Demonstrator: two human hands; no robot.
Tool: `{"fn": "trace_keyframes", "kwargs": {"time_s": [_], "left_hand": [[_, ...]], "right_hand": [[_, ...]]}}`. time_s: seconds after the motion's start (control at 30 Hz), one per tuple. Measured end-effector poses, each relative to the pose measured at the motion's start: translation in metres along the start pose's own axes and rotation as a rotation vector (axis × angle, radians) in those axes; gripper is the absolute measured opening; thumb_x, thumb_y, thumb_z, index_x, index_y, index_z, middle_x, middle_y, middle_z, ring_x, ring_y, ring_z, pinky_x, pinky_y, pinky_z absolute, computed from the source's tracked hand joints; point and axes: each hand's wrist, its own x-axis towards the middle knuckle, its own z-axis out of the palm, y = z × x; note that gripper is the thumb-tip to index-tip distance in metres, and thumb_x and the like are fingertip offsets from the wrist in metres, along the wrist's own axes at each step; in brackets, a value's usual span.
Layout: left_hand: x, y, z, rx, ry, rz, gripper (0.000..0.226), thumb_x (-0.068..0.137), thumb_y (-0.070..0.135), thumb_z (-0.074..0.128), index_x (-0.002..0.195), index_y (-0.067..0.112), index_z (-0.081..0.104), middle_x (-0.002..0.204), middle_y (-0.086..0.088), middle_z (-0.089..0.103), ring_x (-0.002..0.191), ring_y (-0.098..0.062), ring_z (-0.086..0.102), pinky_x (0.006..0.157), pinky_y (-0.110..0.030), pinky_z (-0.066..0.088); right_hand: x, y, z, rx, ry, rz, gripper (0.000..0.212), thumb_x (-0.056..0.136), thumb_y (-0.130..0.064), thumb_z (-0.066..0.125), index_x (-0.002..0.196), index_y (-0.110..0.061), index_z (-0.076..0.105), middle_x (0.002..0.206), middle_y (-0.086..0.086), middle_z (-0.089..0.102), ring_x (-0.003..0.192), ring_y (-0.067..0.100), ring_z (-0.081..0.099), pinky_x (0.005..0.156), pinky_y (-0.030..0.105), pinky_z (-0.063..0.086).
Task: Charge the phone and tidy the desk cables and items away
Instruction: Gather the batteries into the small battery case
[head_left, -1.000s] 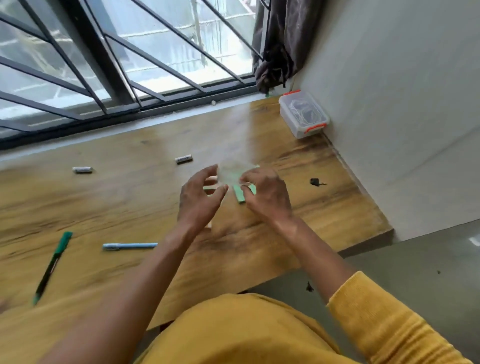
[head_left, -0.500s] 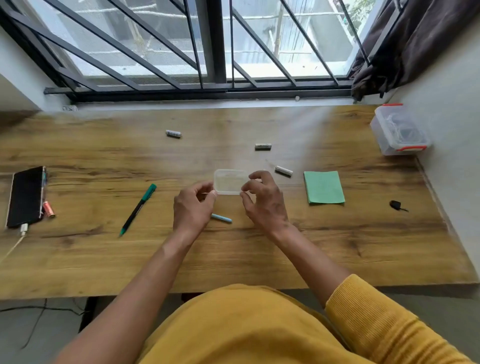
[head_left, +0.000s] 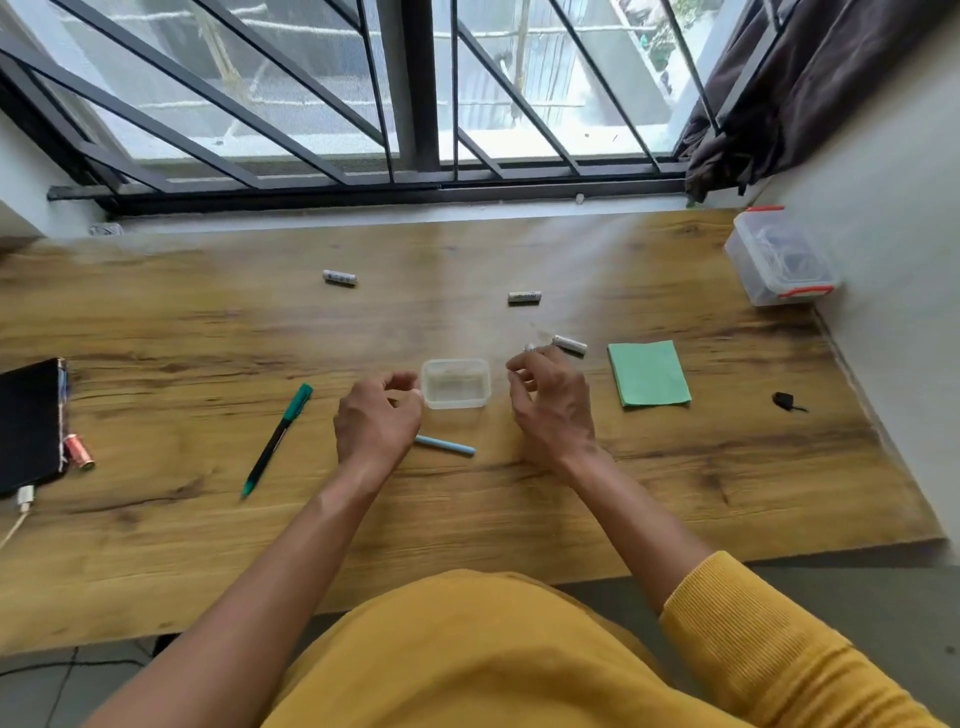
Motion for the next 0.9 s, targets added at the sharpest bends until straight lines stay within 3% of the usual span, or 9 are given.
{"fn": "trace_keyframes", "kwargs": {"time_s": [0.13, 0.33, 0.43, 0.6, 0.77, 0.9], "left_hand": [[0.005, 0.014, -0.002, -0.098, -0.030, 0.033, 0.024, 0.097, 0.024, 0.069, 0.119, 0.026, 0.078, 0.108, 0.012, 0.076, 0.099, -0.006, 0.070, 0.098, -0.039, 0.060], [0.010, 0.032, 0.009, -0.271, -0.088, 0.071, 0.021, 0.100, 0.020, 0.068, 0.117, 0.025, 0.079, 0.109, 0.012, 0.078, 0.100, -0.002, 0.071, 0.096, -0.041, 0.062], [0.013, 0.038, 0.014, -0.318, -0.124, 0.065, 0.019, 0.099, 0.020, 0.069, 0.113, 0.028, 0.079, 0.107, 0.012, 0.078, 0.101, -0.006, 0.073, 0.096, -0.042, 0.063], [0.016, 0.043, 0.023, -0.408, -0.204, 0.035, 0.019, 0.099, 0.017, 0.067, 0.107, 0.029, 0.080, 0.101, 0.008, 0.081, 0.100, -0.014, 0.076, 0.095, -0.044, 0.063], [0.015, 0.056, 0.027, -0.587, -0.387, -0.101, 0.020, 0.107, 0.006, 0.058, 0.112, 0.010, 0.077, 0.111, -0.018, 0.079, 0.093, -0.024, 0.073, 0.084, -0.031, 0.064], [0.017, 0.060, 0.029, -0.769, -0.506, -0.246, 0.022, 0.109, 0.010, 0.056, 0.120, 0.001, 0.072, 0.120, -0.021, 0.077, 0.107, -0.033, 0.077, 0.094, -0.038, 0.064]], "right_hand": [[0.023, 0.016, -0.018, -0.161, 0.084, 0.122, 0.021, 0.089, 0.002, 0.067, 0.106, -0.005, 0.077, 0.106, 0.016, 0.074, 0.091, 0.032, 0.070, 0.075, 0.031, 0.051], [0.058, 0.045, -0.027, -0.319, -0.038, 0.245, 0.027, 0.091, 0.000, 0.064, 0.116, -0.002, 0.076, 0.113, 0.020, 0.070, 0.104, 0.038, 0.065, 0.079, 0.034, 0.048], [0.062, 0.049, -0.026, -0.347, -0.082, 0.269, 0.022, 0.093, -0.005, 0.064, 0.111, -0.005, 0.077, 0.109, 0.016, 0.069, 0.103, 0.036, 0.063, 0.075, 0.035, 0.050], [0.063, 0.054, -0.023, -0.357, -0.082, 0.295, 0.020, 0.091, -0.005, 0.063, 0.102, -0.011, 0.079, 0.100, 0.014, 0.071, 0.097, 0.037, 0.063, 0.069, 0.030, 0.040], [0.064, 0.055, -0.023, -0.334, -0.062, 0.341, 0.013, 0.091, -0.015, 0.070, 0.100, -0.018, 0.079, 0.096, 0.008, 0.071, 0.096, 0.032, 0.065, 0.067, 0.029, 0.040], [0.062, 0.041, -0.025, -0.243, -0.021, 0.353, 0.015, 0.087, -0.022, 0.076, 0.102, -0.021, 0.080, 0.095, 0.005, 0.075, 0.091, 0.027, 0.067, 0.067, 0.029, 0.047]]}}
